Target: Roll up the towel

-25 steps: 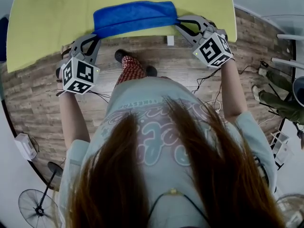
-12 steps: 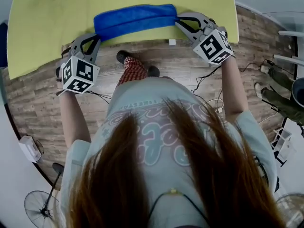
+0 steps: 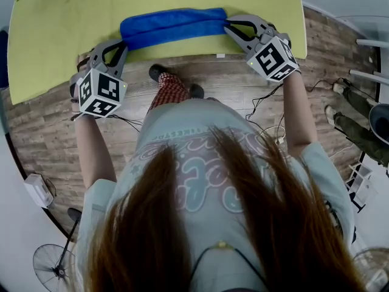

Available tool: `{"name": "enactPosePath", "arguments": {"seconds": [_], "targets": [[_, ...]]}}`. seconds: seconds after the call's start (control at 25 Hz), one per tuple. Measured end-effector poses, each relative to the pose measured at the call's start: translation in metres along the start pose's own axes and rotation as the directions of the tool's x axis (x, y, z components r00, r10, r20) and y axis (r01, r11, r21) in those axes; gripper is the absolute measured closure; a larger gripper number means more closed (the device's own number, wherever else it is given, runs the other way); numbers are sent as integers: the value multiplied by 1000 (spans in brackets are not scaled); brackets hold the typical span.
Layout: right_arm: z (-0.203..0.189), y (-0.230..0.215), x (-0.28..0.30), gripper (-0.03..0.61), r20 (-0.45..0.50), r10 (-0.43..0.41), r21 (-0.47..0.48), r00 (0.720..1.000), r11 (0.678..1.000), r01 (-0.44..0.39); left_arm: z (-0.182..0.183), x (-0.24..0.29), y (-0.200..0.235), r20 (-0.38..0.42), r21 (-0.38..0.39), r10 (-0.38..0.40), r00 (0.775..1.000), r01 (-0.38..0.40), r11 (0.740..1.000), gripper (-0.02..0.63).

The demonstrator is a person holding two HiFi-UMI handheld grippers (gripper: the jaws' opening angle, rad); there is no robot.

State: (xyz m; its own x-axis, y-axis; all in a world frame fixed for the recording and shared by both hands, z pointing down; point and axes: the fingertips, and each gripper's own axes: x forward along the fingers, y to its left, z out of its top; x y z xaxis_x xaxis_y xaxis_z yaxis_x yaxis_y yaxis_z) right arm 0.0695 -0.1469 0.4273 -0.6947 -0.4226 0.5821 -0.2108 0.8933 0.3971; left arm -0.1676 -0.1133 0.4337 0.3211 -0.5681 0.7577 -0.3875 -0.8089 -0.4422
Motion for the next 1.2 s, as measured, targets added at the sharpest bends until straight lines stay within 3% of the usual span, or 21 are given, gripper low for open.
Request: {"name": "enactPosePath", "arguments": {"seconds": [0.2, 0.4, 0.64, 0.8, 0.92, 1.04, 1.2], "targets": [[-3, 0, 1, 543, 3, 5, 47, 1000, 999, -5, 3, 5, 9, -7, 58, 63, 998, -62, 996, 581], [-2, -1, 1, 541, 4, -4, 72, 1000, 997, 3, 1, 3, 10, 3, 38, 69, 998, -69, 997, 580], [1, -8, -10, 491, 53, -56, 164, 997, 985, 46, -5, -14, 27, 51, -71, 113, 992, -109, 992, 580], [-3, -15, -20, 488, 54, -88, 170, 995, 982, 78, 1, -30, 38, 114, -143, 158, 981, -141, 980, 580], [0, -15, -26, 488, 68, -105, 167, 992, 982, 92, 11, -35, 26, 157, -147, 125, 980, -102, 984, 580], [7, -4, -28, 488, 87, -91, 137, 992, 987, 78, 20, -30, -3, 167, -104, 37, 985, -19, 994, 580], [11, 20, -15, 485, 50, -24, 18, 998, 1000, 23, 22, -16, -22, 139, -37, 2, 990, 3, 999, 578]]}}
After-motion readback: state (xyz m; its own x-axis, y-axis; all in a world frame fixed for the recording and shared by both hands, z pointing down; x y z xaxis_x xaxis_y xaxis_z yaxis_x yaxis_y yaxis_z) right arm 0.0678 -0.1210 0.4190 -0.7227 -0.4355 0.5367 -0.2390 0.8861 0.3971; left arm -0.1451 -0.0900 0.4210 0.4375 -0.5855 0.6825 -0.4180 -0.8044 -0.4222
